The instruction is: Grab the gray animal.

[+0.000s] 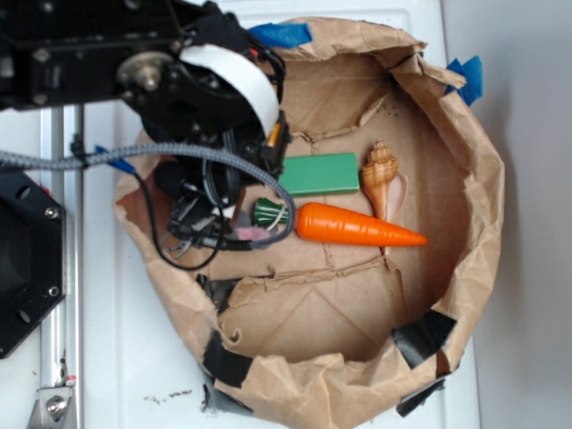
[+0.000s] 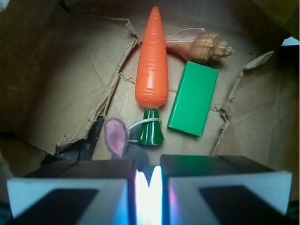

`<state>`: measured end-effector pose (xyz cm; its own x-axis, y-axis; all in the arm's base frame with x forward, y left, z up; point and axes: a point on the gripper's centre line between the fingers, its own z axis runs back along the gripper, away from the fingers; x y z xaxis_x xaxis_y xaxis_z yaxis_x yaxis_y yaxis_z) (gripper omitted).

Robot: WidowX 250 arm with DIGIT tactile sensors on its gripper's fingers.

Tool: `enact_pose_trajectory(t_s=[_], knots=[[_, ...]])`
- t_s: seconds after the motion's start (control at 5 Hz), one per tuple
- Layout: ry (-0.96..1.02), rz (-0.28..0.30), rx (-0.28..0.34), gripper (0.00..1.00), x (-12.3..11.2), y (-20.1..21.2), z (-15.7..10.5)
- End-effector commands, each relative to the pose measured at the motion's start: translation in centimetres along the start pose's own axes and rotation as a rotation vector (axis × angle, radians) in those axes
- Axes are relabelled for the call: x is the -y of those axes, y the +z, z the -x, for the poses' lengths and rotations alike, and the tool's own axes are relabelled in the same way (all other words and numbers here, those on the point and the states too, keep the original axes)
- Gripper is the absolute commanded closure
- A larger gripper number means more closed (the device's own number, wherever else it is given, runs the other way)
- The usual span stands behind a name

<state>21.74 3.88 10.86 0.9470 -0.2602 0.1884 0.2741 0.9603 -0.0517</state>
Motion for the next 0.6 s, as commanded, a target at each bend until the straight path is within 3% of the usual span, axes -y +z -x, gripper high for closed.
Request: enact_pose_trajectory(t_s=[0.0, 0.4], knots=[[-0.063, -0.010, -0.004, 0.00, 1.2, -0.3, -0.1], [-0.099, 0.038, -0.069, 0.00, 2.9, -2.3, 0.7]])
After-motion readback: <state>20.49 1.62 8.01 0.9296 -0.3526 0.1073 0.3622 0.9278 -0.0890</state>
